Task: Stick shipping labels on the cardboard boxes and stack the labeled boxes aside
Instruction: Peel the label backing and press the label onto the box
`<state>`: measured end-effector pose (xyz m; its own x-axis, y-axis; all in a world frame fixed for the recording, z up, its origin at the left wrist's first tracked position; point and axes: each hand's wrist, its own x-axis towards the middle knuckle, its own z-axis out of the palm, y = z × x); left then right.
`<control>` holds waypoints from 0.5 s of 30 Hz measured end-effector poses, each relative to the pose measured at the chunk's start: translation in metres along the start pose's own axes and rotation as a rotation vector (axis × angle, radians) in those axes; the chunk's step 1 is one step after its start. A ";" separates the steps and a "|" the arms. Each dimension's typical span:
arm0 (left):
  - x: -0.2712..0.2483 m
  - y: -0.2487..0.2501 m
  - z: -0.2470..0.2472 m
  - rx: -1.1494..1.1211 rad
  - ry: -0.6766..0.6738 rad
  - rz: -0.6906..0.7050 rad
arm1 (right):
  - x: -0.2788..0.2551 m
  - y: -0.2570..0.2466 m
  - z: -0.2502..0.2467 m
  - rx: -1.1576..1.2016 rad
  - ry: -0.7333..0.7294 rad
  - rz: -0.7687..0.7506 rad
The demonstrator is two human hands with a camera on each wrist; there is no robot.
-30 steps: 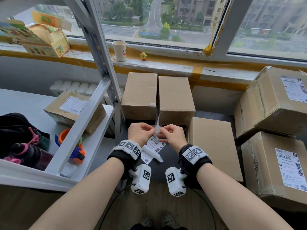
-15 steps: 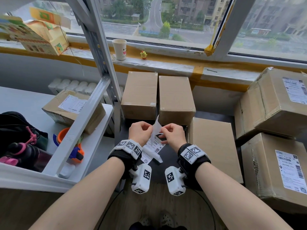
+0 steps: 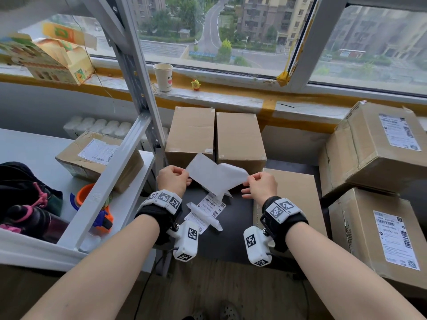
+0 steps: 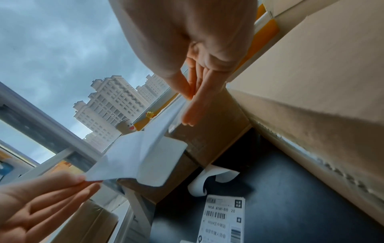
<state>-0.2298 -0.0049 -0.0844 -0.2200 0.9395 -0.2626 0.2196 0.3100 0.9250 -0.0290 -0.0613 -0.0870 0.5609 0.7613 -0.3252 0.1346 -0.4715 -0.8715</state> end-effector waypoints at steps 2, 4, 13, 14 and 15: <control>0.002 0.001 -0.003 -0.028 0.032 0.013 | 0.002 0.000 -0.008 -0.009 0.040 0.007; 0.002 0.002 -0.005 -0.037 0.054 0.031 | 0.002 -0.001 -0.016 -0.020 0.078 0.011; 0.002 0.002 -0.017 0.019 0.097 0.098 | 0.001 0.000 -0.031 -0.047 0.200 0.005; 0.001 0.002 -0.019 0.028 0.108 0.100 | 0.001 0.000 -0.031 -0.054 0.209 0.001; 0.002 0.001 -0.021 0.037 0.122 0.097 | 0.001 0.000 -0.030 -0.059 0.213 -0.002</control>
<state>-0.2495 -0.0061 -0.0784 -0.3091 0.9414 -0.1348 0.2800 0.2255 0.9331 -0.0039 -0.0741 -0.0766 0.7198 0.6537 -0.2334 0.1799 -0.5004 -0.8469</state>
